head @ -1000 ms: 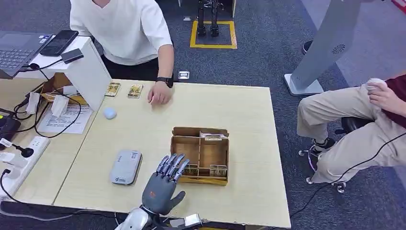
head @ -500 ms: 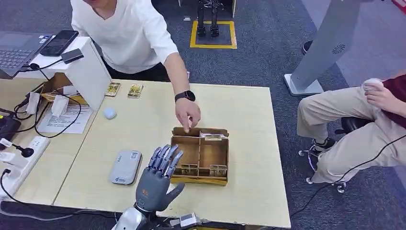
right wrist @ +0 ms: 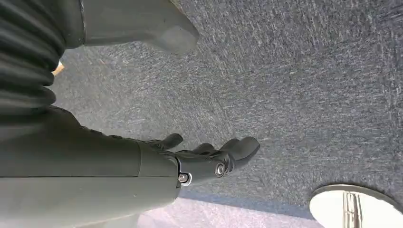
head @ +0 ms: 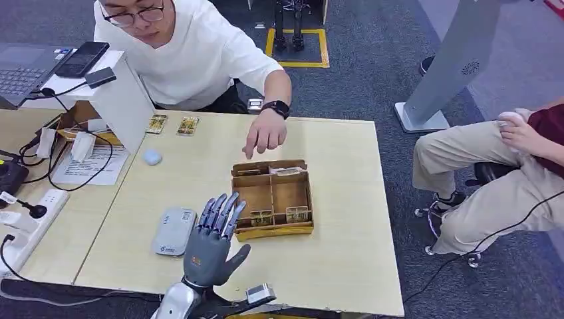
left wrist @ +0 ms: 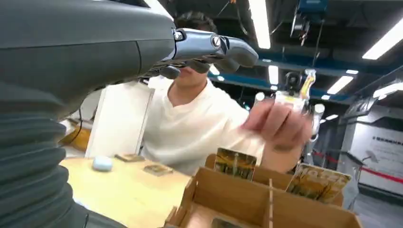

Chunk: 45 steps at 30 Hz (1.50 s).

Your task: Pass the card to the sensor for recognition and then transmit it.

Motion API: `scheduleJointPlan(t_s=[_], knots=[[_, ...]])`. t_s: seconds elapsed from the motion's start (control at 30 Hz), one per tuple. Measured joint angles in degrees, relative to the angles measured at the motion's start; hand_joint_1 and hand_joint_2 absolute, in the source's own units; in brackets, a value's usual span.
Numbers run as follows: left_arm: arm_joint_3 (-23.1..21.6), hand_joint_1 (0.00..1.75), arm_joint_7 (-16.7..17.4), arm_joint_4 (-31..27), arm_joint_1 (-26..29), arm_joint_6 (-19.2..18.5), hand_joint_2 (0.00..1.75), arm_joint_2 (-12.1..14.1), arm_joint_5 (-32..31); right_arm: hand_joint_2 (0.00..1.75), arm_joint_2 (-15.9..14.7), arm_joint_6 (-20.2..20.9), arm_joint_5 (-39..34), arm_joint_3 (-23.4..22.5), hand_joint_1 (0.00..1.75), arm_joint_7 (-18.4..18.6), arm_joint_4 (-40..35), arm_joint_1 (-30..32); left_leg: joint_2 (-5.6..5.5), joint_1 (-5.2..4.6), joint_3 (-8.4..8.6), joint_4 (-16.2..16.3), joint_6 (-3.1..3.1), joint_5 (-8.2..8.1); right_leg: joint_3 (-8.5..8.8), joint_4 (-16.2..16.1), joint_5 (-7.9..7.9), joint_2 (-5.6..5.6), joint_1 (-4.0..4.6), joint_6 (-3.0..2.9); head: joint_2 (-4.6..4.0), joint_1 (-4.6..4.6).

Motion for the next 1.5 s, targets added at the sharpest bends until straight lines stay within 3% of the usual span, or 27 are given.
scheduleJointPlan(t_s=[0.67,1.5], knots=[[0.0,0.0,1.6,8.4,-2.3,0.0,1.75,-0.8,0.1,1.75,0.1,0.0,-0.1,0.2,0.0,0.2,0.0,-0.2,-0.01,0.0,0.0,0.0,0.0,0.0,-0.01,0.0,0.0,-0.01,0.0,0.0,-0.02,0.0],[-0.3,0.0,2.5,9.3,-2.8,0.1,1.75,-0.7,1.6,1.75,0.1,0.0,-0.7,0.5,0.0,0.7,0.0,-0.2,-0.01,0.0,0.0,0.0,0.0,0.0,0.0,0.0,0.0,-0.01,0.0,0.0,-0.02,0.0]])
